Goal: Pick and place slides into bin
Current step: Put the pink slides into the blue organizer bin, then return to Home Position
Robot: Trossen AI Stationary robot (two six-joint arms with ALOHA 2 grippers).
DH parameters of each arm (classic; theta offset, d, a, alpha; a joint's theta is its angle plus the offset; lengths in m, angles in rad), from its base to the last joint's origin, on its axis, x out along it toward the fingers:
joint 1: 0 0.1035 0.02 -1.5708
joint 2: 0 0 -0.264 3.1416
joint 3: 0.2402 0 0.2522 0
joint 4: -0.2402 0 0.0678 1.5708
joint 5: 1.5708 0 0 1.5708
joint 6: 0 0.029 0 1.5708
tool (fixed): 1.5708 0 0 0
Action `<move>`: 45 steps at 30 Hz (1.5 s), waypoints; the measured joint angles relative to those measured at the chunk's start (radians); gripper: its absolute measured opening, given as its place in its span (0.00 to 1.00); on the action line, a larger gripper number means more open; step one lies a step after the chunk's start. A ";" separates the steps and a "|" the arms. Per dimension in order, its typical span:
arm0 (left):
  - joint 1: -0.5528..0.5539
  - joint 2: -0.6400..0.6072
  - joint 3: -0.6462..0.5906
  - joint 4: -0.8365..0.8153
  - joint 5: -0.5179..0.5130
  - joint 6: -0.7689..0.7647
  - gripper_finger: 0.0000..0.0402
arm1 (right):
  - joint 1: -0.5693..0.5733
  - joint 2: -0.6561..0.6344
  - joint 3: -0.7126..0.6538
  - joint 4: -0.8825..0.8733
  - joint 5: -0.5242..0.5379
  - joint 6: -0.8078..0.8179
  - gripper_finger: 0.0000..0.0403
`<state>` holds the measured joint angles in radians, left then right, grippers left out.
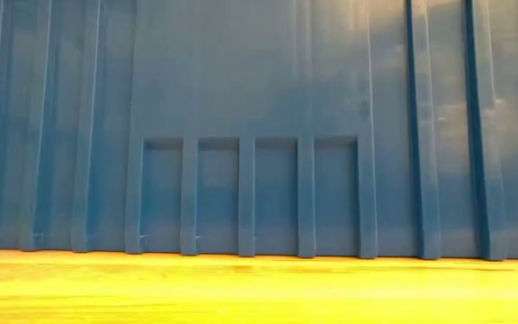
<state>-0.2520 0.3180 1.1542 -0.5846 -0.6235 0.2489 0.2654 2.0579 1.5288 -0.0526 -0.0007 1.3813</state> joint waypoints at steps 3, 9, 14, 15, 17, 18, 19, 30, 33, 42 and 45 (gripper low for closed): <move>0.000 0.000 0.000 0.000 -0.001 0.000 0.00 | -0.001 -0.003 0.000 -0.018 0.003 0.028 0.04; 0.000 0.000 0.000 0.000 -0.002 0.000 0.00 | -0.017 -0.010 0.007 -0.053 -0.026 0.104 0.15; 0.000 0.000 0.000 0.000 -0.002 -0.001 0.00 | -0.021 -0.011 0.034 -0.095 -0.059 0.112 0.30; 0.000 0.000 0.000 0.000 -0.002 -0.001 0.00 | -0.021 -0.011 0.043 -0.109 -0.063 0.112 0.33; 0.000 0.000 0.000 0.000 -0.002 -0.001 0.00 | -0.022 -0.011 0.065 -0.138 -0.088 0.121 0.39; 0.000 0.000 0.000 0.000 -0.002 -0.002 0.00 | -0.024 -0.011 0.076 -0.153 -0.101 0.133 0.42; 0.000 0.000 0.000 0.000 -0.002 -0.002 0.00 | -0.025 -0.011 0.090 -0.168 -0.112 0.138 0.44; 0.000 0.000 0.000 0.000 0.000 -0.004 0.00 | -0.033 -0.011 0.382 -0.711 -0.031 -0.022 0.54; 0.000 0.000 0.000 0.000 0.000 -0.005 0.00 | -0.031 -0.011 0.502 -0.813 0.102 -0.137 0.52; 0.000 0.000 0.000 0.000 0.000 -0.007 0.00 | -0.031 -0.023 0.761 -0.841 0.450 -0.600 0.43; 0.000 0.000 0.000 0.000 0.000 -0.007 0.00 | -0.031 -0.027 0.808 -0.835 0.447 -0.744 0.35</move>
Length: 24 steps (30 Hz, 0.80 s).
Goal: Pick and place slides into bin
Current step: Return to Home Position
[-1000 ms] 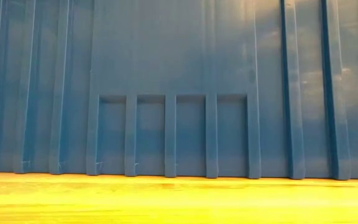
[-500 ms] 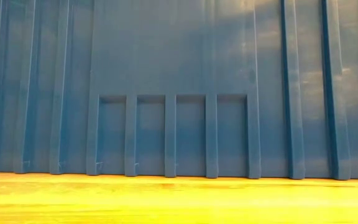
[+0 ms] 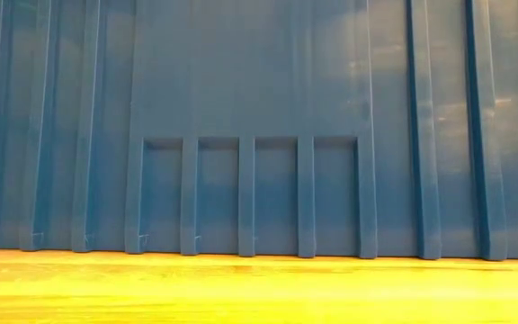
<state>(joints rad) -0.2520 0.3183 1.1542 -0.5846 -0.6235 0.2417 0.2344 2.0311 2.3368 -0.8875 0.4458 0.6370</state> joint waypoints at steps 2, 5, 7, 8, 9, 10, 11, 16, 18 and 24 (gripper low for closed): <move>0.000 0.000 0.000 0.000 0.000 0.000 0.00 | 0.003 -0.018 0.018 0.010 -0.002 -0.104 0.27; 0.000 0.000 0.000 0.000 0.000 0.000 0.00 | 0.004 -0.085 0.007 0.023 -0.001 -0.203 0.14; 0.000 0.000 0.000 0.000 0.000 0.000 0.00 | 0.003 -0.135 0.001 0.031 0.001 -0.261 0.05; 0.000 0.000 0.000 0.000 0.001 0.000 0.00 | 0.003 -0.154 -0.001 0.047 0.002 -0.294 0.04; 0.000 0.000 0.000 0.000 0.002 0.000 0.00 | 0.003 -0.177 -0.001 0.062 0.003 -0.329 0.04; 0.000 0.000 0.000 0.000 0.002 0.000 0.00 | 0.006 -0.202 -0.003 0.061 0.003 -0.368 0.03; 0.000 0.000 0.000 0.000 0.003 0.000 0.00 | 0.008 -0.225 -0.006 0.061 0.004 -0.407 0.03; 0.000 0.000 0.000 0.000 0.001 0.000 0.00 | 0.020 -0.395 -0.072 -0.025 0.031 -0.488 0.02; 0.000 0.000 0.000 0.000 -0.010 0.000 0.00 | 0.031 -0.482 -0.129 -0.112 0.074 -0.444 0.02; 0.000 0.001 0.000 0.000 -0.014 0.000 0.00 | 0.099 -0.759 -0.398 -0.164 0.159 -0.358 0.02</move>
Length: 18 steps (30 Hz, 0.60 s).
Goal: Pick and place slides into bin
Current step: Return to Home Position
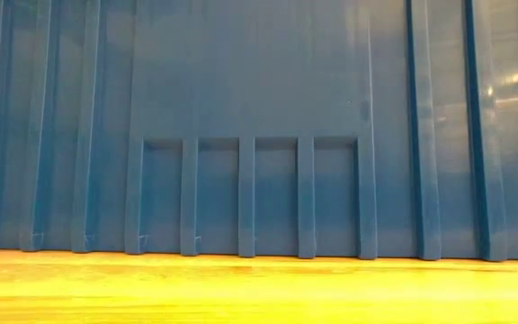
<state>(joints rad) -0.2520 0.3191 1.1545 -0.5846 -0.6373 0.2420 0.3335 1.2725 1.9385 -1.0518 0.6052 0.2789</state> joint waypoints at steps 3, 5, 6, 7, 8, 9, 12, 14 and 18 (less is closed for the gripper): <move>0.000 0.000 0.000 0.000 -0.009 0.000 0.00 | 0.023 -0.134 -0.173 0.049 0.020 0.017 0.02; 0.000 0.000 0.000 0.000 -0.023 0.000 0.00 | 0.032 -0.221 -0.297 0.086 0.028 0.020 0.02; 0.000 0.000 0.000 0.000 -0.027 0.000 0.00 | 0.033 -0.265 -0.364 0.108 0.029 0.019 0.02; 0.000 0.000 0.000 0.000 -0.027 0.000 0.00 | 0.033 -0.310 -0.427 0.131 0.037 0.019 0.02; 0.000 0.000 0.000 0.000 -0.027 0.000 0.00 | 0.034 -0.358 -0.494 0.153 0.041 0.019 0.02; 0.000 0.000 0.000 0.000 -0.027 0.000 0.00 | 0.033 -0.407 -0.562 0.178 0.043 0.019 0.02; 0.000 0.000 0.000 0.000 -0.042 0.001 0.00 | 0.033 -0.549 -0.760 0.274 0.046 0.053 0.02; 0.000 0.000 0.000 0.000 -0.053 0.000 0.00 | 0.033 -0.626 -0.883 0.363 0.046 0.065 0.02; 0.000 0.001 0.000 0.000 -0.053 0.000 0.00 | 0.033 -0.725 -1.101 0.567 0.047 0.012 0.02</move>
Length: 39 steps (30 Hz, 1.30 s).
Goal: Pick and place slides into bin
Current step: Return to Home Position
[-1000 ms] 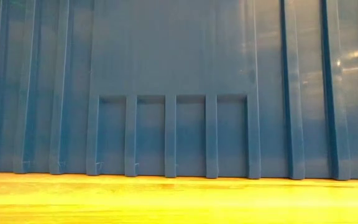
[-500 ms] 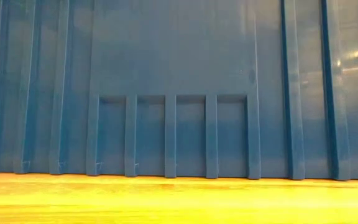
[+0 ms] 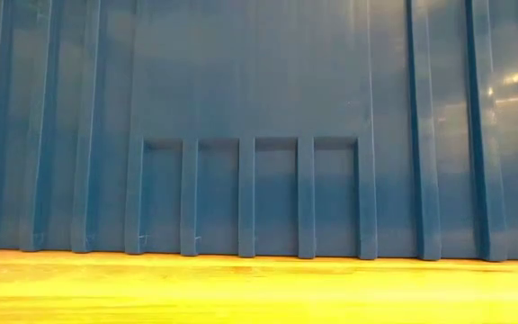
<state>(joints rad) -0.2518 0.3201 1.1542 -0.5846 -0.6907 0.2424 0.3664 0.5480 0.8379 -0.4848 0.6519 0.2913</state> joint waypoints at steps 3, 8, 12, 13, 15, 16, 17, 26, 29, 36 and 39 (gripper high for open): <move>0.000 0.013 0.000 0.000 0.000 0.000 0.00 | -0.014 -0.044 -0.141 0.167 0.033 -0.083 0.02; 0.000 0.028 -0.001 0.001 0.000 0.000 0.00 | -0.088 -0.094 -0.313 0.366 0.018 -0.122 0.02; 0.000 0.043 -0.001 -0.001 0.000 0.000 0.00 | -0.176 -0.121 -0.379 0.431 -0.077 -0.127 0.02; 0.000 0.045 -0.002 -0.001 0.000 0.000 0.00 | -0.201 -0.125 -0.386 0.443 -0.109 -0.130 0.02; 0.000 0.047 -0.002 0.000 0.000 0.000 0.00 | -0.255 -0.130 -0.393 0.467 -0.163 -0.152 0.02; 0.000 0.047 -0.002 0.000 -0.001 0.001 0.00 | -0.283 -0.130 -0.394 0.494 -0.183 -0.176 0.02; 0.000 0.047 -0.002 0.000 -0.002 0.001 0.00 | -0.308 -0.130 -0.393 0.528 -0.204 -0.206 0.02; 0.000 0.044 -0.002 0.000 -0.053 0.001 0.00 | -0.372 -0.287 -0.339 0.341 -0.263 -0.258 0.02; 0.000 0.044 -0.002 0.000 -0.053 0.001 0.00 | -0.371 -0.372 -0.339 0.279 -0.286 -0.243 0.02; 0.000 0.045 -0.002 0.000 -0.056 0.001 0.00 | -0.372 -0.550 -0.382 0.247 -0.296 -0.255 0.02; 0.000 0.045 -0.002 0.000 -0.056 0.001 0.00 | -0.371 -0.533 -0.401 0.260 -0.361 -0.282 0.02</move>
<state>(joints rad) -0.2520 0.3653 1.1522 -0.5843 -0.7469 0.2434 -0.0048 0.0149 0.4368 -0.2251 0.2912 0.0089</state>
